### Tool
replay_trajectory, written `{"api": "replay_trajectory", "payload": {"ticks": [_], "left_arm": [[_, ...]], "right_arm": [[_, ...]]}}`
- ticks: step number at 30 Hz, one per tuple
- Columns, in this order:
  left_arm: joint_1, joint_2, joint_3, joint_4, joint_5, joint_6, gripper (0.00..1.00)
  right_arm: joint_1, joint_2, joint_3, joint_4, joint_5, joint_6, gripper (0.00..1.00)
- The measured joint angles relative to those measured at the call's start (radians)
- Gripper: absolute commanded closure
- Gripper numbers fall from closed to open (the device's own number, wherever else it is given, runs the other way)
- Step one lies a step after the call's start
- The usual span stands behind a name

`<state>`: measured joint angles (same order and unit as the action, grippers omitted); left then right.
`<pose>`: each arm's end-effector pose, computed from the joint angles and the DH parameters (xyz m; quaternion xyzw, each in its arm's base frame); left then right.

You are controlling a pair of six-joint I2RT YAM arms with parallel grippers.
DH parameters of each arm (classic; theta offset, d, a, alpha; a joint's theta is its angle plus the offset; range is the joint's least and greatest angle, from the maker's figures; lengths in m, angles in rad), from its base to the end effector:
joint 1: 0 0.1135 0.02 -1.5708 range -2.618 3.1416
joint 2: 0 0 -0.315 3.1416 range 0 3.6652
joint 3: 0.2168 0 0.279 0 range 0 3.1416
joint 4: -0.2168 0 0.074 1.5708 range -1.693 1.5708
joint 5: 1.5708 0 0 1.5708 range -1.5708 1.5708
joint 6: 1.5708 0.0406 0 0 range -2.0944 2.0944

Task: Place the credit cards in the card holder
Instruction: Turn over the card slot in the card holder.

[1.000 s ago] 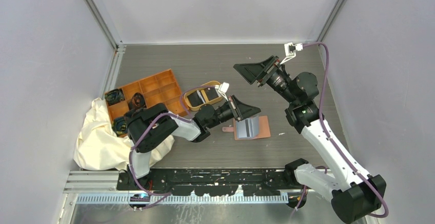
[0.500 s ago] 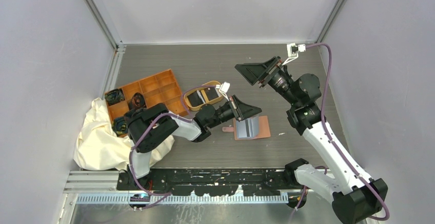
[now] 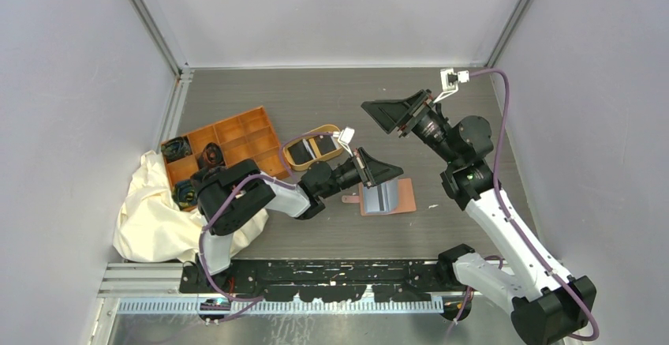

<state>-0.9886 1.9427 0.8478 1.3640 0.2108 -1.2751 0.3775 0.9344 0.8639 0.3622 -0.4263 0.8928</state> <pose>0.2251 -0.3574 0.2225 -0.0032 0.6083 -0.7432 0.2785 0.1938 0.0949 0.4394 -0.0155 0.6073 0.5669 0.5564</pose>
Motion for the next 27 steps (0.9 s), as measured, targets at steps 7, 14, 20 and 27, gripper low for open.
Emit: {"api": "replay_trajectory", "payload": {"ticks": [7,14,20,27], "left_arm": [[-0.006,0.001,0.002,0.000,0.002,-0.001,1.00],[-0.012,0.013,0.016,0.001,0.011,-0.004,1.00],[-0.013,0.016,0.016,0.001,0.018,-0.005,1.00],[-0.013,0.034,0.029,0.001,0.025,-0.009,1.00]], "right_arm": [[0.000,-0.040,-0.030,-0.005,0.012,-0.001,0.00],[0.000,-0.078,-0.030,-0.011,0.028,-0.005,0.00],[0.000,-0.080,-0.037,-0.016,0.037,-0.005,0.00],[0.000,-0.096,-0.050,-0.045,0.048,-0.013,0.00]]}}
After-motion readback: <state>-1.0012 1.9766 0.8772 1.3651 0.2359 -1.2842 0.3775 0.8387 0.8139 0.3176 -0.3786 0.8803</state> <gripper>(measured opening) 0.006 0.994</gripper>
